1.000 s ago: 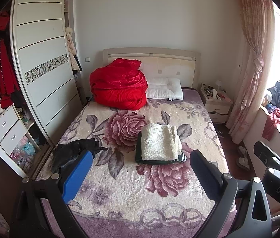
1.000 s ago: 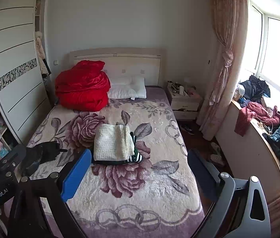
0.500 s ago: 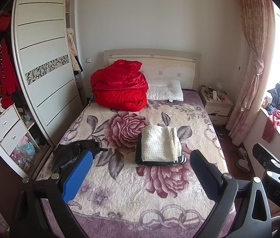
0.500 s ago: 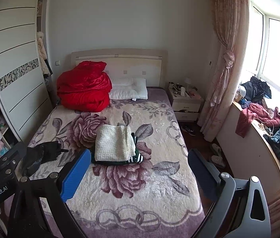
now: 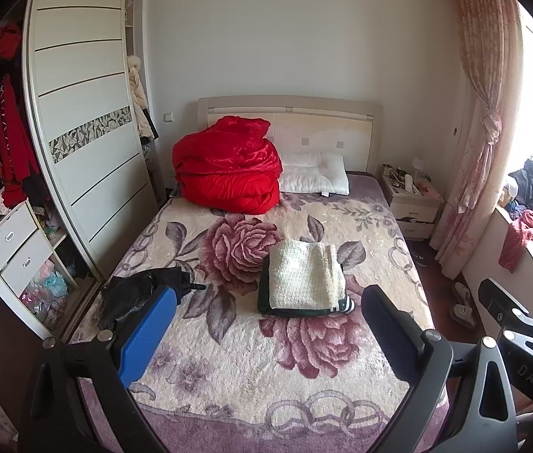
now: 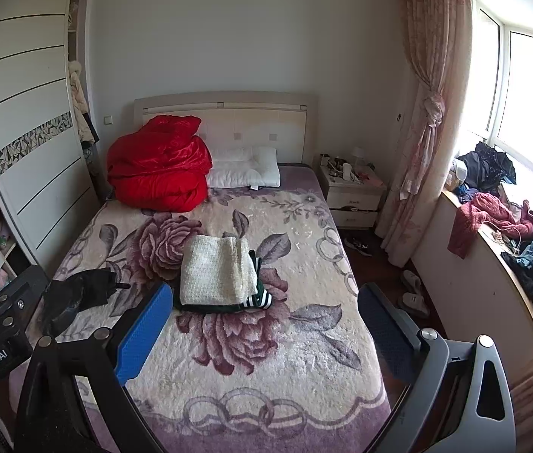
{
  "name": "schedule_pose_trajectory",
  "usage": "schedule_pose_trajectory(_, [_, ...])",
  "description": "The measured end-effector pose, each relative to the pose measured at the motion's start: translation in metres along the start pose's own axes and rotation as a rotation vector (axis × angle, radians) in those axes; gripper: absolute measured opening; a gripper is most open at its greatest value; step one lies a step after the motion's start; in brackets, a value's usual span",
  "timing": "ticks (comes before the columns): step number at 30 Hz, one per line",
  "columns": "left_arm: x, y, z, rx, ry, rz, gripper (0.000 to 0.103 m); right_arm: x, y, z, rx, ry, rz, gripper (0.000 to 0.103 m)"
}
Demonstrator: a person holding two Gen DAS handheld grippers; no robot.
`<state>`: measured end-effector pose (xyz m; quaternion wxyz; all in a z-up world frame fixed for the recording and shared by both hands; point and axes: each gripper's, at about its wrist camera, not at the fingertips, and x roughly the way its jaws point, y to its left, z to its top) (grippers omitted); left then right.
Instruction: Fold large clothes
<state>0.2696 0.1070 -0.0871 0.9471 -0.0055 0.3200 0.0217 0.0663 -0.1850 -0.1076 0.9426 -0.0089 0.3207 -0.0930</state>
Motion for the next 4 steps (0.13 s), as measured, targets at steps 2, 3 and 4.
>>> schedule_pose_trajectory(2, [-0.0017,0.0005,0.001,-0.001,-0.005,0.006,0.1,-0.0013,-0.0005,-0.0017,0.001,-0.003,-0.002,0.1])
schedule_pose_trajectory(3, [-0.0021,0.0008,0.0016,-0.003,-0.005,0.004,0.1,-0.0022,-0.0011,-0.0025,0.003,-0.004,-0.002,0.1])
schedule_pose_trajectory(4, [-0.0028,0.0011,0.0026,-0.004,-0.007,0.007,0.1,-0.0011,-0.0012,-0.0018,0.0,-0.003,-0.003,0.1])
